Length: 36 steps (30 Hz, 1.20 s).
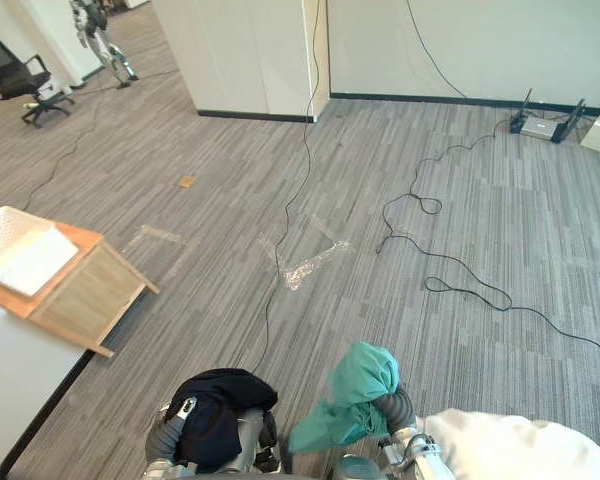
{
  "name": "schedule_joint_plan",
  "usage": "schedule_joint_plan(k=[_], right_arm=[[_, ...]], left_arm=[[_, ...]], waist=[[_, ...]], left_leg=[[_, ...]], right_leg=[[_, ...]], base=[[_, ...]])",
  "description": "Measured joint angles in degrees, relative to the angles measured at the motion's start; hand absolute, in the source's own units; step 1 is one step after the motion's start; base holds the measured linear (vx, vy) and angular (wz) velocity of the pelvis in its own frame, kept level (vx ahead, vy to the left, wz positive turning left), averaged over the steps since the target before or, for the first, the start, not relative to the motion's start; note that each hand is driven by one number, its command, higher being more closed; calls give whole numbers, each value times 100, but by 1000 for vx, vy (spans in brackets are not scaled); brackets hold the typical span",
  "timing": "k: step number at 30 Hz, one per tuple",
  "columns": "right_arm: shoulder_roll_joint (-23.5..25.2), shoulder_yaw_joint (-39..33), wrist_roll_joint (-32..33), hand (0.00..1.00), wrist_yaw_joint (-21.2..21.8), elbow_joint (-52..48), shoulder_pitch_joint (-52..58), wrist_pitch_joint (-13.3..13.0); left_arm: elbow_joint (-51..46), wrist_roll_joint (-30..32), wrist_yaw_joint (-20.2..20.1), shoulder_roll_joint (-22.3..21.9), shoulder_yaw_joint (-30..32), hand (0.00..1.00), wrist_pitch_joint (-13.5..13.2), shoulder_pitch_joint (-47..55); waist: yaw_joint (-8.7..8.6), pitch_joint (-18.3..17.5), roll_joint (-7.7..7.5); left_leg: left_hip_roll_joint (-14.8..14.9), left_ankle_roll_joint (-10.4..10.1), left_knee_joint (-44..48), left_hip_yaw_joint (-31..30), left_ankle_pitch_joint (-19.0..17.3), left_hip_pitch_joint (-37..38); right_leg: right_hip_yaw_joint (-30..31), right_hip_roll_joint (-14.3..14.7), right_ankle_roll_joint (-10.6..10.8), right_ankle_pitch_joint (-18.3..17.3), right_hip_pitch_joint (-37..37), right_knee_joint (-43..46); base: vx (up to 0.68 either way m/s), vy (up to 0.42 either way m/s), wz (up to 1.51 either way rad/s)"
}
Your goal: Tidy the bed and pick cloth on bed and put in laundry
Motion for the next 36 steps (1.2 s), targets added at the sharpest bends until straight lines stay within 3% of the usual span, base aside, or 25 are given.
schedule_joint_plan(k=[3, 4, 5, 6, 8, 9, 10, 11, 12, 13, 14, 15, 17, 19, 21, 24, 26, 27, 28, 29, 31, 33, 35, 36], right_arm=[[-11, -7, -53, 100, 42, -81, 329, -1], [-11, 0, -116, 100, 35, -57, 422, -2], [109, 46, -184, 100, -6, 242, 311, 16], [178, 112, -222, 100, -38, 319, 243, 18], [316, 139, -277, 100, -95, 346, -3, 20], [363, 138, -316, 100, -95, 352, -64, 20], [405, 141, -350, 100, -92, 355, -136, 20], [384, 157, -380, 100, -80, 373, -153, 12], [372, 164, -383, 100, -70, 401, -147, 12], [373, 200, -380, 100, -21, 448, -31, 12], [374, 223, -380, 100, -2, 447, 15, 12], [383, 316, -375, 100, 72, 394, 115, -16], [383, 510, -372, 100, 95, 332, 244, -66], [389, 784, -368, 100, 27, 214, 297, -73], [393, 934, -368, 100, -97, 92, 333, -71], [385, 991, -370, 100, -280, 119, 187, -27], [327, 934, -355, 100, -330, 338, -59, -7], [290, 868, -310, 100, -332, 468, -211, -5], [163, 804, -223, 100, -337, 554, -412, -5], [90, 736, -123, 100, -337, 529, -593, -9], [95, 692, -12, 100, -338, 527, -750, -10], [116, 704, 24, 100, -366, 526, -858, -7], [120, 719, 29, 100, -398, 514, -828, 13], [95, 665, 31, 100, -406, 468, -785, 47]], left_arm=[[-41, -146, 90, 15, -162, 100, 2, -107], [-30, -192, 85, 30, -209, 100, 0, -97], [157, -220, 88, 83, -185, 100, 21, -182], [226, -280, 89, 83, -170, 100, 47, -205], [259, -349, 79, 66, -189, 100, 69, -268], [263, -363, 85, 72, -174, 100, 70, -274], [271, -363, 91, 83, -143, 100, 76, -321], [303, -361, 107, 69, -125, 100, 75, -374], [319, -356, 120, 65, -131, 100, 74, -371], [385, -343, 210, 80, -155, 100, 74, -346], [389, -344, 235, 93, -155, 100, 73, -340], [367, -344, 327, 185, -155, 100, 69, -360], [277, -346, 360, 250, -116, 100, 65, -394], [249, -363, 441, 334, 34, 100, 128, -499], [252, -366, 454, 380, 32, 100, 252, -540], [383, -365, 355, 391, 50, 100, 350, -570], [594, -366, 200, 419, 163, 100, 352, -539], [746, -369, 133, 370, 233, 100, 361, -619], [756, -364, 10, 298, 231, 100, 360, -633], [760, -364, -147, 272, 247, 100, 343, -619], [769, -366, -322, 277, 273, 100, 343, -551], [771, -370, -434, 241, 359, 100, 346, -392], [765, -424, -660, 186, 374, 100, 353, -260], [762, -420, -738, 156, 370, 100, 355, -209]], waist=[[-105, 22, -53], [-68, -45, 29], [3, -154, -202], [18, -244, -371], [107, -367, -523], [158, -417, -565], [215, -406, -626], [246, -395, -661], [223, -381, -660], [125, -326, -563], [85, -325, -534], [36, -323, -497], [7, -305, -525], [32, -286, -597], [34, -271, -581], [49, -259, -536], [64, -251, -547], [63, -220, -487], [115, -164, -265], [159, -99, -184], [234, -109, -194], [243, -136, -201], [213, -150, -208], [215, -187, -115]], left_leg=[[-340, 321, -1614, 1002, 1057, 183], [-265, 907, -1823, 1224, 1545, 225], [-329, 1826, -1449, 1245, 1290, 245], [-361, 1934, -1250, 1190, 1011, 155], [-355, 1928, -731, 1082, 368, 120], [-359, 1899, -609, 1015, 185, 143], [-385, 1799, -494, 906, -46, 266], [-476, 1644, -433, 699, -269, 523], [-527, 1598, -444, 608, -328, 673], [-570, 1525, -577, 268, -446, 1243], [-568, 1517, -639, 134, -447, 1392], [-545, 1454, -880, -272, -410, 1780], [-510, 1380, -1097, -668, -367, 2077], [-467, 1158, -1301, -1287, -399, 2377], [-446, 962, -1365, -1761, -504, 2617], [-390, 567, -1343, -2305, -718, 2877], [-274, 182, -1219, -2555, -935, 2944], [-124, 77, -1154, -2597, -1001, 2941], [58, 58, -1115, -2593, -994, 2926], [168, 37, -1113, -2580, -969, 2928], [268, -39, -977, -2624, -888, 2938], [396, 121, -166, -2656, -668, 2680], [716, 119, 1253, -2388, 159, 1979], [919, 203, 1768, -2223, 456, 1713]], right_leg=[[-320, 131, 392, -221, 687, -112], [-315, 320, 506, -288, 910, -61], [-313, 182, 607, -351, 1069, 50], [-363, 91, 678, -310, 1003, 207], [-360, -179, 1045, 10, 668, 1247], [-348, -258, 1090, 211, 461, 1787], [-310, -455, 1116, 703, 115, 2780], [-257, -890, 1166, 917, -485, 4383], [-277, -1064, 1099, 898, -689, 4933], [-442, -1495, 810, 725, -1101, 5804], [-473, -1567, 746, 687, -1204, 5880], [-507, -1692, 615, 577, -1539, 5764], [-388, -1739, 666, 379, -2017, 5289], [-274, -1692, 770, 241, -2491, 3847], [-37, -1508, 853, 327, -2663, 2592], [624, -1221, 866, 1164, -2746, 795], [930, -1162, 924, 2219, -2673, 279], [822, -1078, 773, 2200, -2630, 436], [677, -1019, 614, 1923, -2670, 777], [575, -1066, 541, 1550, -2800, 1331], [409, -1173, 435, 1019, -2899, 1964], [43, -1156, 373, 558, -2591, 2095], [-338, -953, 324, 400, -2055, 1658], [-436, -796, 295, 380, -1863, 1409]], base=[[594, -56, 40], [519, -11, 25], [634, -18, 25], [558, -14, 21], [527, 18, 21], [596, 24, 25], [698, 4, 36], [688, -5, 43], [662, -10, 91], [427, -9, 92], [607, -26, 138], [394, -23, 114], [397, -79, 134], [479, -189, 146], [393, -192, 135], [429, -304, 121], [425, -452, 123], [277, -348, 89], [323, -426, 82], [286, -414, 79], [284, -448, 78], [218, -408, 79], [116, -333, 69], [118, -267, 55]])
